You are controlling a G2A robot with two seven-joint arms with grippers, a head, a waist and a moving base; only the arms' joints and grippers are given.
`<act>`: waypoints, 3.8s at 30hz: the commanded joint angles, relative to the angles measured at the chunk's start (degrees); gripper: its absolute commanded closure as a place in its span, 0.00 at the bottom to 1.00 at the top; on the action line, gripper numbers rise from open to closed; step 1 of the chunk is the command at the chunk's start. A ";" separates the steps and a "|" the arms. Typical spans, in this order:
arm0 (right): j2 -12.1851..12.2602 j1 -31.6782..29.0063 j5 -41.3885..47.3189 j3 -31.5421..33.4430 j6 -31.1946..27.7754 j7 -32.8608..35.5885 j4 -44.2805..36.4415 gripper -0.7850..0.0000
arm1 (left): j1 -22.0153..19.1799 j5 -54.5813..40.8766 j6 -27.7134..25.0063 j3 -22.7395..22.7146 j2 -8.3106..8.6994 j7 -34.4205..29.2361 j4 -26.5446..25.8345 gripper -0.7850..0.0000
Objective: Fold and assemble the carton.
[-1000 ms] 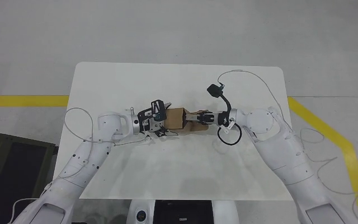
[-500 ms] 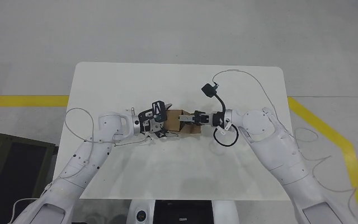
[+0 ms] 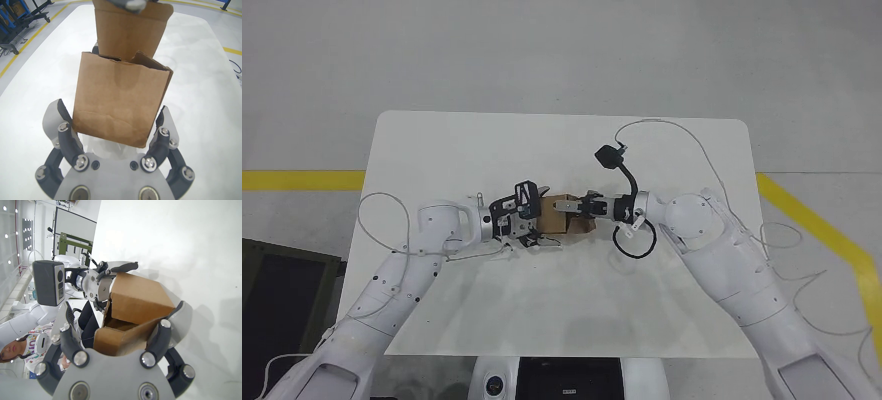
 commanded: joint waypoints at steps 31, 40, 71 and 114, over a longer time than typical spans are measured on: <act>2.81 -10.18 -2.59 12.47 0.04 -2.47 -6.27 0.00 | -0.45 -6.60 1.32 -3.46 0.27 -2.72 -0.37 0.00; 3.80 -12.91 -1.66 14.63 0.90 2.94 -6.85 0.00 | 0.39 -8.08 -0.07 -7.21 1.23 -5.02 -1.53 0.00; 4.66 -24.06 2.13 7.11 2.34 10.01 -22.22 0.00 | 1.69 -8.33 2.65 -9.63 1.82 -4.00 -2.89 0.00; 8.07 -23.43 -12.72 21.25 6.68 5.14 -25.12 0.00 | 2.70 -8.18 1.92 -8.67 1.93 -5.18 -4.50 0.00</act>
